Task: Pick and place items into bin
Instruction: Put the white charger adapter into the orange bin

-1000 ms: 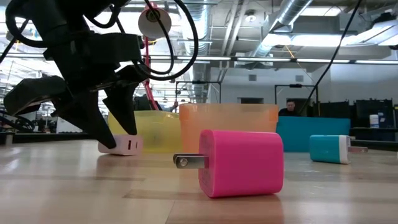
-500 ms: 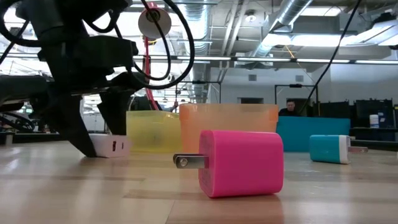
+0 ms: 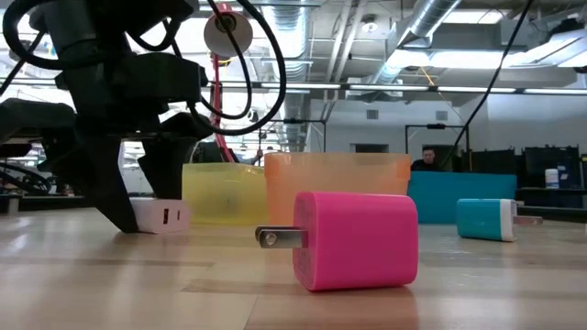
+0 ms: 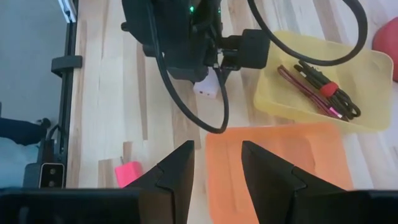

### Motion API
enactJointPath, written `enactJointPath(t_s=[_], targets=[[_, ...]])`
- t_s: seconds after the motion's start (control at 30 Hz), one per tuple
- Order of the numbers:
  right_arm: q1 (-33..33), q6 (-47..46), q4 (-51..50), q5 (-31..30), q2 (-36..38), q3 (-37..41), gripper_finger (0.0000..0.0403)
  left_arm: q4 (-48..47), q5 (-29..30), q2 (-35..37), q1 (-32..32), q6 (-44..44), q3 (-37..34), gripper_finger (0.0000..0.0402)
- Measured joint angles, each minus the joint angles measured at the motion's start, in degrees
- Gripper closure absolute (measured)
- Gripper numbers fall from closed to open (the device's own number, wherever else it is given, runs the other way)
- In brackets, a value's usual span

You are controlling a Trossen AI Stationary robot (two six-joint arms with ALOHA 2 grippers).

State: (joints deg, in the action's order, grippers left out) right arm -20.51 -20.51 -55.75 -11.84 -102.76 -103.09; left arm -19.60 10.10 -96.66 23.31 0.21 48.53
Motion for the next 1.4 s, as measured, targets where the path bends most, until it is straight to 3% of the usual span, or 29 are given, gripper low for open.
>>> enactJointPath(t_s=[0.2,0.4,0.73,0.87,1.07,1.3,1.4], targets=[[0.0,0.0,-0.2,0.0,0.0,0.0,0.0275,0.4,-0.9,0.0,0.0,-3.2,0.0,0.0172],[0.0,0.0,-1.4,0.0,0.0,0.0,0.0275,0.5,-1.4,0.0,0.1,-9.3,0.2,0.0218],[-2.1,-2.2,-6.6,-0.1,0.0,0.0,0.0275,0.5,-2.0,-0.1,0.7,-16.5,7.4,0.0214],[-4.1,-7.2,-13.6,-1.6,1.0,0.0,0.0275,-1.9,-0.9,-0.1,1.3,-14.5,13.3,0.0213],[-7.3,-13.2,-20.2,-10.8,1.3,0.0,0.0275,-2.1,6.2,-0.1,0.2,-2.5,20.5,0.0212],[-9.3,-18.1,-21.0,-15.6,1.3,0.0,0.0275,8.4,5.9,-0.3,-8.4,0.3,19.4,0.0196],[-9.7,-18.6,-21.4,-15.5,1.9,0.0,0.0275,11.2,1.6,-3.2,-12.6,0.7,19.2,0.0200]])
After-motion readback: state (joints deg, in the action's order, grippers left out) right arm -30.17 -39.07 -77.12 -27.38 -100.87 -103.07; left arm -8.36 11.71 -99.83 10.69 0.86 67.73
